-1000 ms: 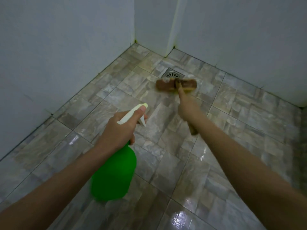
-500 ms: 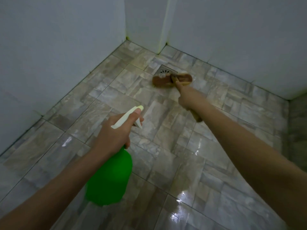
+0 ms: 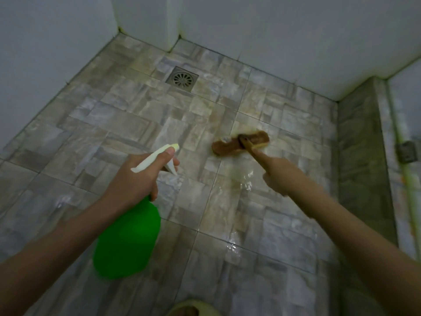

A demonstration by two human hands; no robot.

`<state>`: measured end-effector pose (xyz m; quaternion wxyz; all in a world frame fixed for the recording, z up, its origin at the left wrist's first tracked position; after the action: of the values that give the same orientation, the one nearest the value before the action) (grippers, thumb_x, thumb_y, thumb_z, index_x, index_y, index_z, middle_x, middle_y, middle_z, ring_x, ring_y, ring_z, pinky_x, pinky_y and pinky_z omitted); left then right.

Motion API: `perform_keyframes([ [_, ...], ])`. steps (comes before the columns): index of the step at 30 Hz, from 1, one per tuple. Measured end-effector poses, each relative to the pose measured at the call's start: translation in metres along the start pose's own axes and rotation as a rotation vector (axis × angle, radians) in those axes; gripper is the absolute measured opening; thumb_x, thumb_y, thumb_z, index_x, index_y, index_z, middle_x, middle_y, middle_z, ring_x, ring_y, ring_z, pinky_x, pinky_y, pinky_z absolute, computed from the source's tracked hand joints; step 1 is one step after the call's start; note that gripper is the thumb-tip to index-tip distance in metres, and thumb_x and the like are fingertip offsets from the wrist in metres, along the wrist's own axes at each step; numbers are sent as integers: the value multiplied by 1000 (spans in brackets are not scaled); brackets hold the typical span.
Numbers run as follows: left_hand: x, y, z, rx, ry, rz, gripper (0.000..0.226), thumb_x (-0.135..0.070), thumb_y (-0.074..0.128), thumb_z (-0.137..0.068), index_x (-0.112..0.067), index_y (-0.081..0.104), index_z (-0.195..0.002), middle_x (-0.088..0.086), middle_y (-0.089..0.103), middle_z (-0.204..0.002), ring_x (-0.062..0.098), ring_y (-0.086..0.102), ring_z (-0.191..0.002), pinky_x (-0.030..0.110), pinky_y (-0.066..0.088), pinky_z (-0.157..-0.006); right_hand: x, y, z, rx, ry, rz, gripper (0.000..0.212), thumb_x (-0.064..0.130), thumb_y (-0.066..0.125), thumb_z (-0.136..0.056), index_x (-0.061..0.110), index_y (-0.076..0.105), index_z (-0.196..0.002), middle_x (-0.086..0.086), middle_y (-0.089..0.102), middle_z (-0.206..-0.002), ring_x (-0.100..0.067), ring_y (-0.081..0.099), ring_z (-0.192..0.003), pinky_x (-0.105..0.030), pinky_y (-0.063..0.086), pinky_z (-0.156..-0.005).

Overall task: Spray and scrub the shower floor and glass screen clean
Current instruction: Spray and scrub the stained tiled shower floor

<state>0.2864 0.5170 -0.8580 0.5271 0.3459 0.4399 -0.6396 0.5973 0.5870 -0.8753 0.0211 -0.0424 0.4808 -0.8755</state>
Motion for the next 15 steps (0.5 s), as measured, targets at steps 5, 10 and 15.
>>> perform_keyframes([
  [5, -6, -1, -3, -6, 26, 54, 31, -78, 58, -77, -53, 76, -76, -11, 78, -103, 39, 55, -56, 23, 43, -42, -27, 11, 30, 5, 134, -44, 90, 2, 41, -91, 58, -5, -145, -13, 59, -92, -20, 61, -61, -32, 54, -49],
  [10, -8, 1, -9, -21, 54, 50, 38, -86, 56, -67, -55, 75, -78, -7, 78, -108, 49, 60, -65, 28, 44, -52, 3, -37, -83, -136, -65, -31, 97, -8, 41, -86, 52, -1, -149, -19, 54, -106, -24, 56, -59, -29, 45, -40],
  [15, -24, -15, -6, -116, 118, 88, 23, -66, 60, -89, -57, 75, -74, -7, 79, -99, 37, 64, -67, 25, 44, -41, -29, -26, -40, -25, 4, -21, 86, 0, 44, -88, 48, 9, -150, -15, 58, -104, -22, 56, -63, -34, 53, -53],
])
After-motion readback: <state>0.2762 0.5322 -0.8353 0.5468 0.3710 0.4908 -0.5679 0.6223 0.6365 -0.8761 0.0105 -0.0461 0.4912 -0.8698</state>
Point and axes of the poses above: each hand's wrist, its own z-axis away from the middle knuckle, its own y-axis out of the palm, x = y × z, the point moved 1 cm from there along -z, towards the middle knuckle
